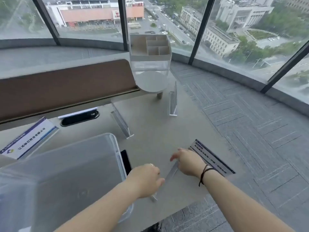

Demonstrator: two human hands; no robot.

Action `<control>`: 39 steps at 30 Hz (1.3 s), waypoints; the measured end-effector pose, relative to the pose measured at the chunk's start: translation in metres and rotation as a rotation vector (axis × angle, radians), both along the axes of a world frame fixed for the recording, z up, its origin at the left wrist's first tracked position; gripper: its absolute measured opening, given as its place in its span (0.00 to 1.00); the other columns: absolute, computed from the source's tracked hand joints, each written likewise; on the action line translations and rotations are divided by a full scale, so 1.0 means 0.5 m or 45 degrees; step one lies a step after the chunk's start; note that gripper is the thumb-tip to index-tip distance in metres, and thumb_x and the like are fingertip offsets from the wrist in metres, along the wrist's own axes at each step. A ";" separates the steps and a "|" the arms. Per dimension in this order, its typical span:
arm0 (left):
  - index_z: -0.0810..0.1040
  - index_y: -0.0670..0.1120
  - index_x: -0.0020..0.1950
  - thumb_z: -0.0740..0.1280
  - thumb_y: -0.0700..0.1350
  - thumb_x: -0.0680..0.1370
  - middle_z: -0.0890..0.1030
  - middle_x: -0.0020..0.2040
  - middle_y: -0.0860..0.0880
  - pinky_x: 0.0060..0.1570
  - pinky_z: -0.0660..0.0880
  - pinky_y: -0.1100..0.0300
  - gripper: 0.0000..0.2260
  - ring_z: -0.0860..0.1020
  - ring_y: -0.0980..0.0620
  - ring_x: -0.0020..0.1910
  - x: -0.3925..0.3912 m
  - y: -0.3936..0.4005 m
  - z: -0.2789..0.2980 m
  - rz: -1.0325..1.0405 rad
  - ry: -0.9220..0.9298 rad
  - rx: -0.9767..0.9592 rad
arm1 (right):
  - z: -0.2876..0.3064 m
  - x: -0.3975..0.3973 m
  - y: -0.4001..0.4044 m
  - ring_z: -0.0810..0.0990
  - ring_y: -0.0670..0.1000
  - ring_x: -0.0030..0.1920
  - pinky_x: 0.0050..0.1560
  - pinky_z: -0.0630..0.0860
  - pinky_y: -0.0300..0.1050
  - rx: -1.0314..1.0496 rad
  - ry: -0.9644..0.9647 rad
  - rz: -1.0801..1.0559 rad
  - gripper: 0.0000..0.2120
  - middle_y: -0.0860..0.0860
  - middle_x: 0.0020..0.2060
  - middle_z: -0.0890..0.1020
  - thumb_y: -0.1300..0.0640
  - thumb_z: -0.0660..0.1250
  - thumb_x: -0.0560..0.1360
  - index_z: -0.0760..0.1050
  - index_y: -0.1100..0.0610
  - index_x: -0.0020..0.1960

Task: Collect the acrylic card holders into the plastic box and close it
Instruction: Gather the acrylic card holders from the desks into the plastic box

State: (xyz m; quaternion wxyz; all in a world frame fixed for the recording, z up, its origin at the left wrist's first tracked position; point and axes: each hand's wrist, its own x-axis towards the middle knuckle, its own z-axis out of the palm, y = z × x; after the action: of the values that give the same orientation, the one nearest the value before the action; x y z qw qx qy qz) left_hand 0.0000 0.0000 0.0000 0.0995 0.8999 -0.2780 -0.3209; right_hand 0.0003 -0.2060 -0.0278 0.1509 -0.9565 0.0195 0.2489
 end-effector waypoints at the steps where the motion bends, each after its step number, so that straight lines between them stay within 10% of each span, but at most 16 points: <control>1: 0.74 0.45 0.62 0.57 0.58 0.80 0.76 0.61 0.45 0.56 0.74 0.49 0.20 0.76 0.43 0.57 -0.002 -0.014 -0.014 -0.033 0.024 0.087 | -0.015 0.006 -0.010 0.73 0.53 0.67 0.63 0.72 0.46 -0.030 0.008 0.050 0.21 0.52 0.64 0.75 0.62 0.60 0.74 0.77 0.41 0.58; 7: 0.46 0.42 0.79 0.55 0.56 0.81 0.72 0.68 0.39 0.56 0.74 0.47 0.32 0.75 0.39 0.61 -0.022 -0.042 -0.114 0.090 0.145 0.296 | -0.084 0.015 -0.036 0.76 0.50 0.57 0.61 0.66 0.43 -0.132 -0.156 0.223 0.12 0.48 0.49 0.82 0.56 0.64 0.73 0.81 0.44 0.52; 12: 0.67 0.43 0.65 0.55 0.40 0.80 0.79 0.53 0.41 0.41 0.73 0.50 0.14 0.79 0.40 0.49 -0.020 -0.048 -0.145 0.111 0.099 0.297 | -0.106 -0.005 -0.043 0.79 0.55 0.48 0.56 0.68 0.46 -0.214 -0.126 0.193 0.09 0.51 0.41 0.84 0.52 0.63 0.72 0.82 0.50 0.46; 19: 0.70 0.44 0.58 0.55 0.36 0.77 0.77 0.51 0.41 0.43 0.73 0.49 0.12 0.77 0.39 0.47 0.025 -0.056 -0.151 0.170 0.056 0.272 | -0.130 -0.036 -0.034 0.80 0.58 0.32 0.31 0.58 0.41 -0.283 -0.083 0.153 0.12 0.53 0.26 0.78 0.57 0.69 0.69 0.68 0.52 0.31; 30: 0.71 0.47 0.56 0.55 0.35 0.76 0.76 0.52 0.42 0.45 0.73 0.49 0.13 0.76 0.38 0.49 0.033 -0.051 -0.162 0.150 0.069 0.280 | -0.116 -0.043 -0.038 0.73 0.61 0.39 0.27 0.53 0.44 -0.256 -0.053 0.172 0.08 0.49 0.27 0.61 0.55 0.58 0.78 0.66 0.51 0.40; 39: 0.73 0.49 0.57 0.56 0.43 0.82 0.78 0.54 0.43 0.44 0.71 0.52 0.09 0.76 0.40 0.49 0.081 -0.046 -0.048 -0.169 -0.117 0.222 | -0.017 -0.035 -0.002 0.80 0.58 0.53 0.50 0.69 0.49 -0.198 0.071 0.167 0.15 0.54 0.51 0.82 0.43 0.57 0.79 0.70 0.53 0.43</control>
State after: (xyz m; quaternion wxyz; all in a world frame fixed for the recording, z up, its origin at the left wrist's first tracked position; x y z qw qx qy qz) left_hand 0.0407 -0.0229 -0.0242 -0.0135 0.8985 -0.3125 -0.3081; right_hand -0.0171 -0.2072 -0.0363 0.0589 -0.9573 -0.0196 0.2823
